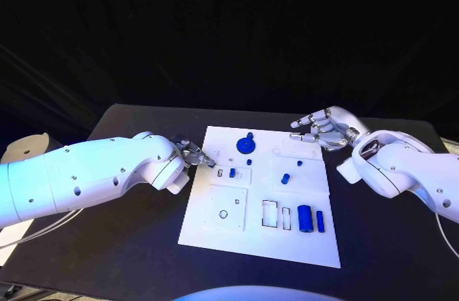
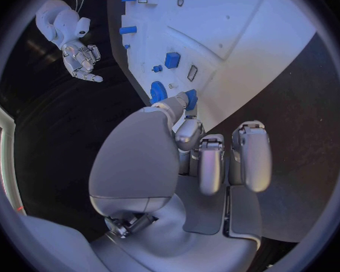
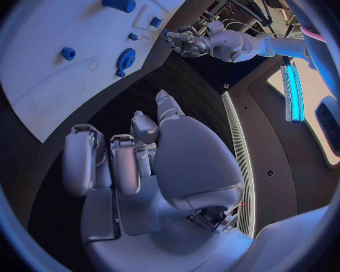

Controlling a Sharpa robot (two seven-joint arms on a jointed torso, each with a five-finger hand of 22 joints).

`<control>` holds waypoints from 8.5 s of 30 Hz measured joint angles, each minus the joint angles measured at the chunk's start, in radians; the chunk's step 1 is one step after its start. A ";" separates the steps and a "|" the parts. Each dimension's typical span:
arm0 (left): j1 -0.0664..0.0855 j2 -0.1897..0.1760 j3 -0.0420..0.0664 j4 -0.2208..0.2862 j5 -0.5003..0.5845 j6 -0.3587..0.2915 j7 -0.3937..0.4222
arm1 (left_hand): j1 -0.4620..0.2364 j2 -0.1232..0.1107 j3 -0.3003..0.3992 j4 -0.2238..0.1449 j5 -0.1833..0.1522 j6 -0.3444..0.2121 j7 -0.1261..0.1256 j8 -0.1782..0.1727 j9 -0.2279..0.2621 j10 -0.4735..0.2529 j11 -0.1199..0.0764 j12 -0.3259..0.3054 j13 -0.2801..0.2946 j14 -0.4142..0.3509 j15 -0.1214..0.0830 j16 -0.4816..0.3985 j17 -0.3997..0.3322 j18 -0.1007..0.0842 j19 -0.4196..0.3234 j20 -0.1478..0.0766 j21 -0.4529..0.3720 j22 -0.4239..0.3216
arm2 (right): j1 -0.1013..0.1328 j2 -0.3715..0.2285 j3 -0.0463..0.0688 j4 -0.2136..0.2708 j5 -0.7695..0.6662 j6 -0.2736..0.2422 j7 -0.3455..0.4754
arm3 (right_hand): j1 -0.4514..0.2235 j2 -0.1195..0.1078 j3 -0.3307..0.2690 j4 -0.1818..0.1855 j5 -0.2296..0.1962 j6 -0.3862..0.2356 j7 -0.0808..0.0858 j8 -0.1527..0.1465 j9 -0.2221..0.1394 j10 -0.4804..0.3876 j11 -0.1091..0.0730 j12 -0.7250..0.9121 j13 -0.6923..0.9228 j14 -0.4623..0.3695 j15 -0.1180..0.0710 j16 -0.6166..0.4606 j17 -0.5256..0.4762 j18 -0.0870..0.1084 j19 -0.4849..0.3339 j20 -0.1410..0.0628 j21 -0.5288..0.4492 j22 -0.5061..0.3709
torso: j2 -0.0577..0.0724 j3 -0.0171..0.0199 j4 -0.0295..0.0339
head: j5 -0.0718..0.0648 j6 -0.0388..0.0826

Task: Assemble the parts on the task board

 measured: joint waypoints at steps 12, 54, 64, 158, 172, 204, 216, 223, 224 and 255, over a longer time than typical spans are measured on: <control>-0.008 0.016 -0.001 0.028 -0.010 -0.038 0.000 | -0.010 -0.011 0.014 -0.006 0.000 -0.004 -0.004 0.009 0.015 0.000 0.000 -0.010 -0.008 0.000 0.000 0.000 0.000 0.000 0.000 0.000 -0.004 0.000 | 0.000 0.000 0.000 0.001 0.000 0.000 0.000 | 0.000 0.000 0.000 0.000 0.000 0.000 0.000 0.000 0.000 0.000 0.000 0.000 0.000 0.000 0.000 0.000 0.000 0.000 0.000 0.000 0.000 0.000 | 0.001 -0.0007 0.0000 | -0.004 -0.004; -0.029 0.082 0.002 -0.020 -0.346 0.094 -0.052 | -0.052 -0.053 0.024 -0.008 -0.001 -0.013 -0.013 0.107 0.015 0.023 -0.016 0.030 0.035 0.000 -0.007 0.000 0.000 0.000 0.000 -0.007 0.021 0.000 | 0.001 -0.002 0.000 0.005 -0.001 0.000 0.000 | 0.000 0.000 0.000 0.000 0.000 0.000 0.000 0.000 0.000 0.000 0.000 0.000 0.000 0.000 0.000 0.000 0.000 0.000 0.000 0.000 0.000 0.000 | 0.001 -0.0021 0.0006 | -0.008 -0.024; -0.029 0.080 0.003 -0.019 -0.361 0.110 -0.052 | -0.057 -0.058 0.024 -0.008 -0.001 -0.016 -0.016 0.125 0.015 0.023 -0.016 0.030 0.036 0.004 -0.011 0.000 0.000 0.000 0.000 -0.007 0.021 -0.001 | 0.001 -0.001 0.000 0.004 -0.001 0.000 0.000 | 0.000 0.000 0.000 0.000 0.000 0.000 0.000 0.000 0.000 0.000 0.000 0.000 0.000 0.000 0.000 0.000 0.000 0.000 0.000 0.000 0.000 0.000 | 0.000 -0.0015 0.0013 | -0.008 -0.027; -0.035 0.064 0.004 -0.018 -0.486 0.205 -0.054 | -0.202 -0.121 -0.053 0.098 0.077 -0.004 -0.036 0.253 0.087 0.036 -0.028 0.083 0.083 0.000 -0.022 0.000 0.001 -0.016 0.004 -0.018 0.097 -0.001 | 0.001 -0.003 0.000 0.003 -0.002 0.000 0.001 | 0.000 0.000 -0.005 0.000 0.006 0.000 0.000 0.000 0.000 0.000 0.000 0.000 -0.002 0.000 0.000 -0.004 0.000 0.000 0.000 0.000 -0.004 -0.001 | 0.000 -0.0011 0.0007 | -0.007 -0.036; -0.036 0.066 0.003 -0.014 -0.516 0.215 -0.055 | -0.195 -0.118 -0.036 0.086 0.090 -0.009 -0.041 0.263 0.085 0.036 -0.028 0.083 0.081 0.000 -0.022 0.000 0.001 -0.015 0.000 -0.022 0.097 -0.001 | 0.001 -0.006 0.000 0.005 -0.002 0.000 0.002 | 0.000 0.000 -0.005 0.000 0.009 0.000 0.000 0.000 0.000 0.000 0.000 0.000 -0.002 0.000 0.000 -0.004 0.000 0.000 0.000 0.000 -0.004 -0.001 | 0.001 -0.0007 0.0004 | -0.007 -0.035; -0.053 0.048 0.011 0.020 -0.509 0.100 -0.055 | -0.120 -0.150 0.081 0.035 0.180 -0.038 -0.037 0.356 0.110 0.060 -0.034 0.103 0.103 0.000 -0.028 0.000 0.000 -0.015 0.004 -0.025 0.107 -0.001 | 0.001 -0.005 0.000 0.002 -0.002 0.000 0.003 | 0.000 0.000 -0.005 0.000 0.009 0.000 0.000 0.000 0.000 0.000 0.000 0.000 -0.004 0.000 0.000 -0.004 0.001 0.000 0.000 0.000 -0.004 -0.001 | 0.000 -0.0012 0.0006 | -0.004 -0.034; -0.063 0.039 0.012 0.022 -0.497 0.023 -0.056 | -0.120 -0.150 0.087 0.041 0.182 -0.041 -0.041 0.365 0.110 0.060 -0.034 0.103 0.103 0.000 -0.028 0.000 0.000 -0.016 0.004 -0.025 0.107 -0.001 | 0.001 -0.006 0.000 0.003 -0.002 0.000 0.004 | 0.000 0.000 -0.005 0.000 0.009 0.000 0.000 0.000 0.000 0.000 0.000 0.000 -0.004 0.000 0.000 -0.004 0.000 0.000 0.000 0.000 -0.004 -0.001 | 0.000 -0.0007 0.0017 | -0.003 -0.038; -0.081 0.042 0.012 0.022 -0.505 0.014 -0.056 | -0.120 -0.150 0.087 0.041 0.182 -0.041 -0.041 0.367 0.111 0.060 -0.034 0.103 0.102 0.000 -0.028 0.000 0.000 -0.015 0.004 -0.025 0.106 0.000 | 0.001 -0.006 0.000 0.003 -0.002 0.000 0.004 | 0.000 0.000 -0.005 0.000 0.009 0.000 0.000 0.000 0.000 0.000 0.000 0.000 -0.004 0.000 0.000 -0.004 0.000 0.000 0.000 0.000 -0.004 -0.001 | 0.000 -0.0007 0.0004 | -0.002 -0.039; -0.083 0.042 0.012 0.022 -0.506 0.013 -0.056 | -0.120 -0.150 0.087 0.041 0.182 -0.041 -0.041 0.368 0.111 0.060 -0.034 0.103 0.102 0.000 -0.028 0.000 0.000 -0.015 0.004 -0.025 0.106 0.000 | 0.001 -0.007 0.000 0.003 -0.002 0.000 0.004 | 0.000 0.000 -0.005 0.000 0.009 0.000 0.000 0.000 0.000 0.000 0.000 0.000 -0.004 0.000 0.000 -0.004 0.000 0.000 0.000 0.000 -0.004 -0.001 | 0.000 -0.0007 0.0002 | -0.002 -0.039; -0.107 0.061 0.022 0.017 -0.545 -0.007 -0.056 | -0.138 -0.151 0.098 0.043 0.178 -0.045 -0.044 0.378 0.124 0.062 -0.037 0.103 0.103 0.000 -0.028 0.000 0.000 -0.015 0.004 -0.025 0.106 0.000 | 0.001 -0.008 0.000 0.005 -0.002 0.000 0.005 | 0.000 0.000 -0.005 0.000 0.009 0.000 0.000 0.000 0.000 0.000 0.000 0.000 -0.003 0.000 0.000 -0.004 0.000 0.000 0.000 0.000 -0.004 -0.001 | 0.001 -0.0014 -0.0004 | -0.010 -0.038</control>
